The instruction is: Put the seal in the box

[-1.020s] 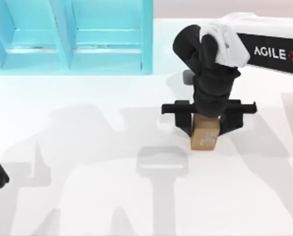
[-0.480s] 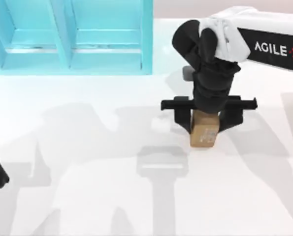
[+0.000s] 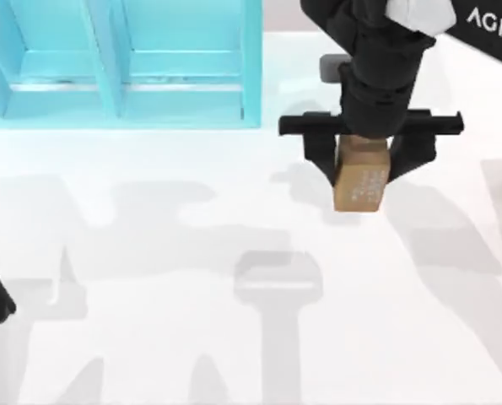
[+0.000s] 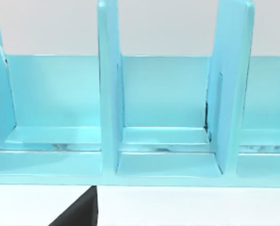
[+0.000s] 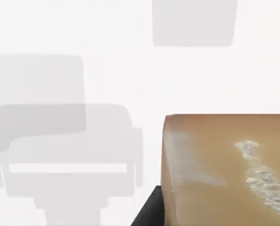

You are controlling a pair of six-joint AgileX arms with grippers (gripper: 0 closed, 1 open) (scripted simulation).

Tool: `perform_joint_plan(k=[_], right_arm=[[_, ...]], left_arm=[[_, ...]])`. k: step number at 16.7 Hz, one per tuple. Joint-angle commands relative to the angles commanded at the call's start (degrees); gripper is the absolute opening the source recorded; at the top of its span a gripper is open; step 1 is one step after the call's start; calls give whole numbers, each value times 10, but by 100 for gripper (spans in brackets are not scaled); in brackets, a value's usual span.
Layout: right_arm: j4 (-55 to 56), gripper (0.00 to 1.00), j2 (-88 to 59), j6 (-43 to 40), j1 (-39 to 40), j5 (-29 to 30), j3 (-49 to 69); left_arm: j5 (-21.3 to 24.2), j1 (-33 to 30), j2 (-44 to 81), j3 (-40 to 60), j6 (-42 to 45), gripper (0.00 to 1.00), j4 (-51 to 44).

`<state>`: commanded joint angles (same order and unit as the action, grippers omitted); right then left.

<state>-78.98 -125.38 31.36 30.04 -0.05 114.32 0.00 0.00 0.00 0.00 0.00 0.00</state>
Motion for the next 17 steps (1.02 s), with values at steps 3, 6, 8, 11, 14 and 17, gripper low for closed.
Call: perform_joint_plan(k=[3, 6, 8, 11, 14, 17], right_arm=[[-6, 0, 2, 0, 0, 0, 6], [-5, 0, 1, 0, 0, 0, 5], [-6, 0, 7, -20, -20, 0, 0], [-8, 0, 31, -92, -91, 0, -18], [-13, 0, 66, -206, -204, 1, -53], [-19, 0, 106, -344, -339, 3, -96]], left_arm=[[0, 0, 0, 0, 0, 100, 0], [0, 0, 0, 0, 0, 100, 0], [0, 0, 0, 0, 0, 100, 0], [0, 0, 0, 0, 0, 100, 0], [0, 0, 0, 0, 0, 100, 0], [0, 0, 0, 0, 0, 100, 0]])
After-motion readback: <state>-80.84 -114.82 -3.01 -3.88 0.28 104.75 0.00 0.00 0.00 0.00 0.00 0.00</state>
